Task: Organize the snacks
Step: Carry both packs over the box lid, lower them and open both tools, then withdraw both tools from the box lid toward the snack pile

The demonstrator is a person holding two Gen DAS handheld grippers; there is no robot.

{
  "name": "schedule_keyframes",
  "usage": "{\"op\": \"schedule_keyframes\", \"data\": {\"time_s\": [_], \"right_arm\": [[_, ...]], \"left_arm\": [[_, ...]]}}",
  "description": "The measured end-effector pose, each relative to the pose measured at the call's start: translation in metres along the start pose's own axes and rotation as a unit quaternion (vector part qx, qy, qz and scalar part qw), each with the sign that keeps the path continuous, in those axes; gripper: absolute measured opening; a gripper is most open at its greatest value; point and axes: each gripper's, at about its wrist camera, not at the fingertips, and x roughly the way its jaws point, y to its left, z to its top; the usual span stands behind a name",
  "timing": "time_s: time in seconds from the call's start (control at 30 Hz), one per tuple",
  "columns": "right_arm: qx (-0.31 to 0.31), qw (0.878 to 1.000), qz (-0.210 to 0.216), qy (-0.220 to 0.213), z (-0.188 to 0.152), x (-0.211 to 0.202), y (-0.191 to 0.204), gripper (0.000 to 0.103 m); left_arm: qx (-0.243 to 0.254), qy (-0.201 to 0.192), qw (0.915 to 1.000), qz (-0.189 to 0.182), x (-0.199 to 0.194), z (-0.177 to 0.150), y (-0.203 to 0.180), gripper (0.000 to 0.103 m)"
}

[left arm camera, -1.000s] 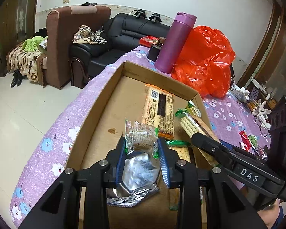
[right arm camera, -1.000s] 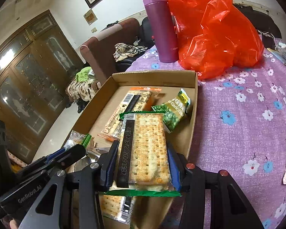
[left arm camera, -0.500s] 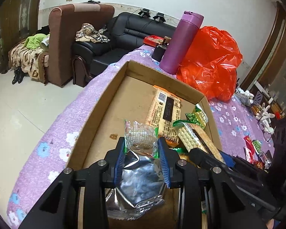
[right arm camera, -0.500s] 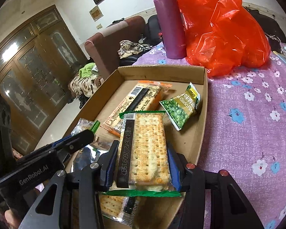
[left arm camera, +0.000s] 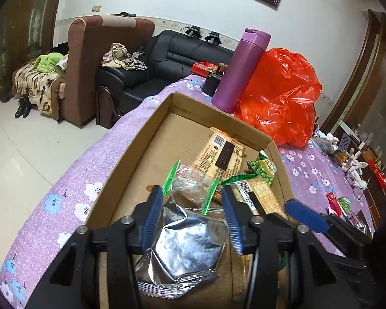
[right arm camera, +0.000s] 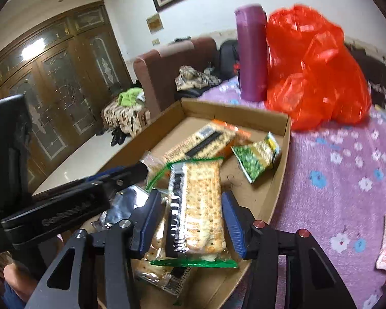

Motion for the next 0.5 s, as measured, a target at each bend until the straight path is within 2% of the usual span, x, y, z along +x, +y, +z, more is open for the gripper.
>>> {"op": "schedule_keyframes", "data": {"time_s": [0.13,0.27,0.5], "right_arm": [[0.010,1.000,0.000,-0.010,0.000,-0.005,-0.001,0.061],[0.040,0.999,-0.004,-0.030,0.004,-0.014,-0.015,0.061],[0.087,0.995,-0.009,-0.054,0.008,-0.027,-0.036,0.061]], "left_arm": [[-0.012,-0.014,0.9997,-0.014,-0.005,0.001,0.004,0.062],[-0.015,-0.032,0.9992,-0.017,-0.011,0.000,0.004,0.074],[-0.017,-0.064,0.9975,-0.027,-0.023,0.001,0.003,0.082]]}}
